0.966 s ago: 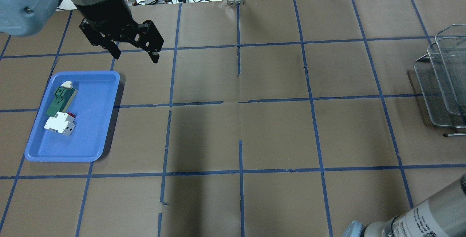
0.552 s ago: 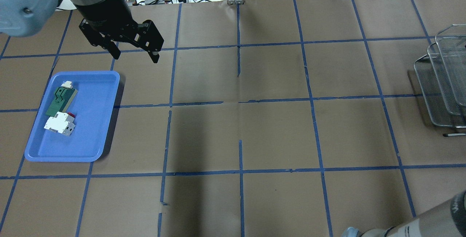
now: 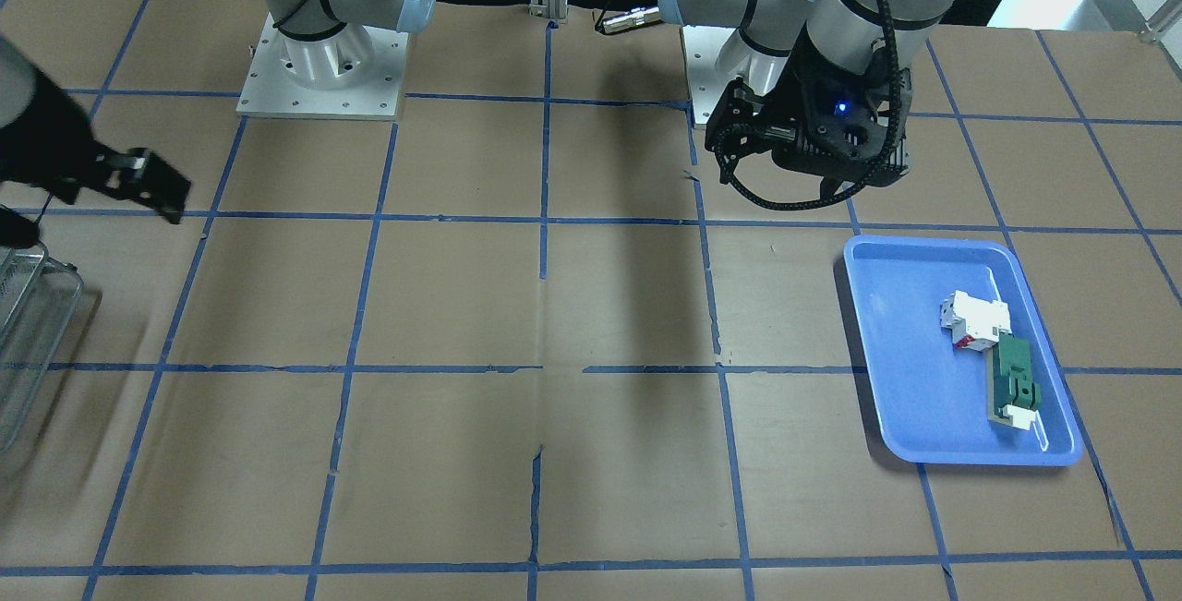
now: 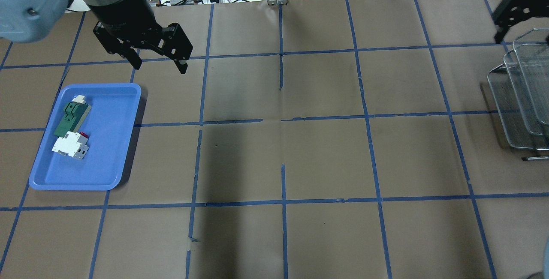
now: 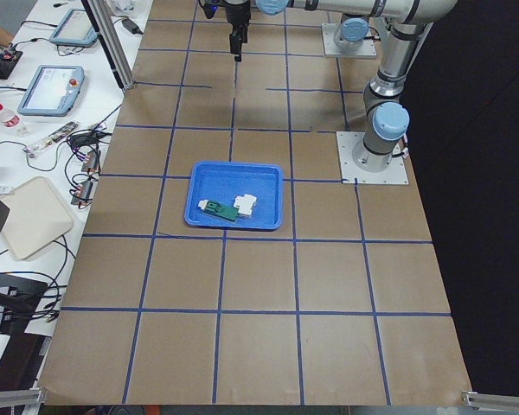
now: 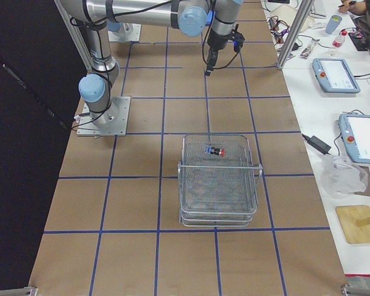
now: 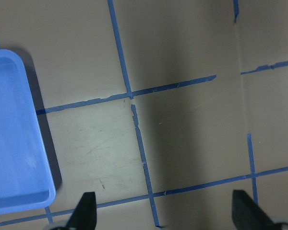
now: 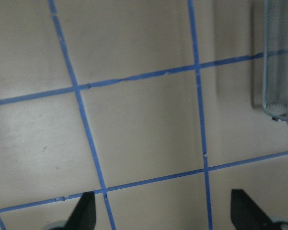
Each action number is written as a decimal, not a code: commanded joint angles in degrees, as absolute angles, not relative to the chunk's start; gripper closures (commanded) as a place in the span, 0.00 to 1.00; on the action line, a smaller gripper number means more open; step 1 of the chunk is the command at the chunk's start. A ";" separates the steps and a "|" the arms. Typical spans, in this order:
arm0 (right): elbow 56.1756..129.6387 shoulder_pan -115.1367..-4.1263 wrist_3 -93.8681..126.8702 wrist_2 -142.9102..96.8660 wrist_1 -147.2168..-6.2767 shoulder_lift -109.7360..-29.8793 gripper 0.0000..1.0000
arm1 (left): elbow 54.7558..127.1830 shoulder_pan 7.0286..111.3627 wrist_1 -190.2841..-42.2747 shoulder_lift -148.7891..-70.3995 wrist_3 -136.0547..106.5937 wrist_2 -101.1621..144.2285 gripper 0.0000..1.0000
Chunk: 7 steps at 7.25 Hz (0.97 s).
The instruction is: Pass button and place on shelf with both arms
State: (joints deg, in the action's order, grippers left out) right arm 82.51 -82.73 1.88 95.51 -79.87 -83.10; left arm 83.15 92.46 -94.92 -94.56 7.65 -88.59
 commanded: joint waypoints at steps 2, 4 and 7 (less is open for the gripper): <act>93.94 -89.02 4.58 93.62 -85.16 -94.62 0.00 | 83.14 92.46 -94.92 -94.48 7.65 -88.51 0.00; 94.65 -92.10 5.27 90.71 -84.29 -98.34 0.00 | 83.14 92.46 -94.66 -94.48 7.65 -88.42 0.00; 95.10 -91.06 3.17 88.33 -84.81 -97.65 0.00 | 83.14 92.46 -94.57 -94.48 7.65 -88.42 0.00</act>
State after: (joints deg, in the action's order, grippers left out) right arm 95.08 -91.73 3.85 89.08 -84.66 -97.81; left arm 83.14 92.46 -94.64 -94.48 7.65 -88.42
